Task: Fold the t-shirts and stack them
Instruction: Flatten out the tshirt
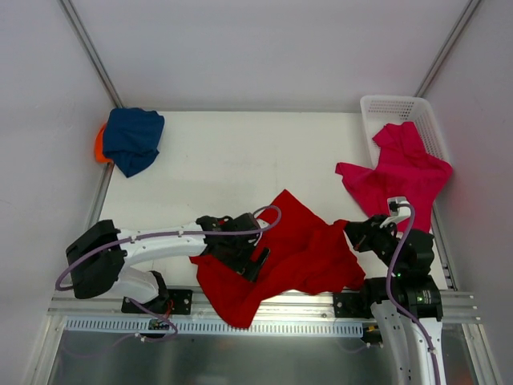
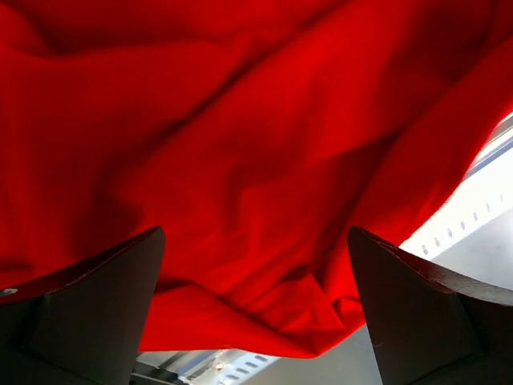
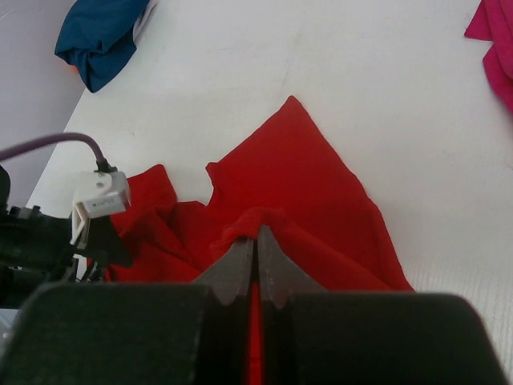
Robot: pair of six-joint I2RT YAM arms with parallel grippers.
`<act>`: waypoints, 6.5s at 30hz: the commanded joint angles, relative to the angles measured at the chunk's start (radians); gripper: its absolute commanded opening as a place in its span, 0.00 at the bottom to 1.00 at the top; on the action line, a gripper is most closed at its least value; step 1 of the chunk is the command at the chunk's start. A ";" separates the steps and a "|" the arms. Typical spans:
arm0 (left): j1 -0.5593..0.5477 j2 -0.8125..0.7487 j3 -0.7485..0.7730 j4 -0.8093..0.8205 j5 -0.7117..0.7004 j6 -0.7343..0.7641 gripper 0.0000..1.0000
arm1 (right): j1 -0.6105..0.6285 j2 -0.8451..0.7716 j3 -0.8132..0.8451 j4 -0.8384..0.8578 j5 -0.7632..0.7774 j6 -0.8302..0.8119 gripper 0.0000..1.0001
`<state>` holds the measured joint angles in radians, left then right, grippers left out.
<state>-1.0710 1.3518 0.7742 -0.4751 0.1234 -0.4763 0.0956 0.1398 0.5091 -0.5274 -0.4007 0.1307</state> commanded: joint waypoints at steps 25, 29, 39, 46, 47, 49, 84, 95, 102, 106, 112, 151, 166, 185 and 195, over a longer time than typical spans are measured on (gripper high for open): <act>-0.300 0.000 -0.173 -0.049 -0.211 -0.401 0.99 | -0.004 -0.008 -0.009 0.052 -0.044 0.009 0.00; -0.328 0.065 -0.145 -0.049 -0.206 -0.404 0.81 | -0.004 -0.009 -0.011 0.052 -0.041 0.010 0.00; -0.408 0.179 -0.084 -0.051 -0.192 -0.435 0.46 | -0.004 0.003 -0.017 0.063 -0.046 0.010 0.01; -0.419 0.156 -0.081 -0.051 -0.185 -0.438 0.48 | -0.004 0.006 -0.018 0.067 -0.049 0.012 0.00; -0.420 0.149 -0.084 -0.053 -0.185 -0.439 0.48 | -0.004 0.007 -0.018 0.070 -0.049 0.009 0.01; -0.420 0.138 -0.088 -0.059 -0.182 -0.444 0.52 | -0.004 0.012 -0.018 0.073 -0.050 0.007 0.01; -0.583 0.049 0.056 -0.349 -0.266 -0.565 0.25 | -0.004 0.024 -0.026 0.086 -0.066 0.010 0.01; -0.584 0.046 0.071 -0.372 -0.280 -0.575 0.38 | -0.004 0.030 -0.030 0.099 -0.076 0.010 0.00; -0.586 0.041 0.142 -0.436 -0.307 -0.558 0.48 | -0.004 0.030 -0.032 0.104 -0.082 0.010 0.01; -0.592 0.047 0.180 -0.459 -0.315 -0.553 0.46 | -0.004 0.030 -0.035 0.110 -0.086 0.010 0.00; -0.593 0.058 0.192 -0.476 -0.320 -0.551 0.45 | -0.004 0.027 -0.037 0.112 -0.089 0.014 0.01; -0.598 0.001 0.042 -0.168 -0.367 -0.525 0.37 | -0.004 0.027 -0.038 0.112 -0.093 0.014 0.01; -0.598 0.009 -0.013 -0.161 -0.369 -0.571 0.37 | -0.004 0.023 -0.041 0.112 -0.095 0.017 0.00; -0.598 -0.010 -0.065 -0.161 -0.376 -0.614 0.01 | -0.004 0.027 -0.043 0.112 -0.095 0.017 0.00; -0.600 -0.098 0.048 -0.259 -0.471 -0.539 0.00 | -0.005 0.034 -0.032 0.107 -0.090 0.015 0.00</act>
<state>-1.6573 1.3312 0.7296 -0.6544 -0.2672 -1.0561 0.0956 0.1596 0.4763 -0.4599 -0.4767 0.1329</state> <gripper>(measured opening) 0.010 0.012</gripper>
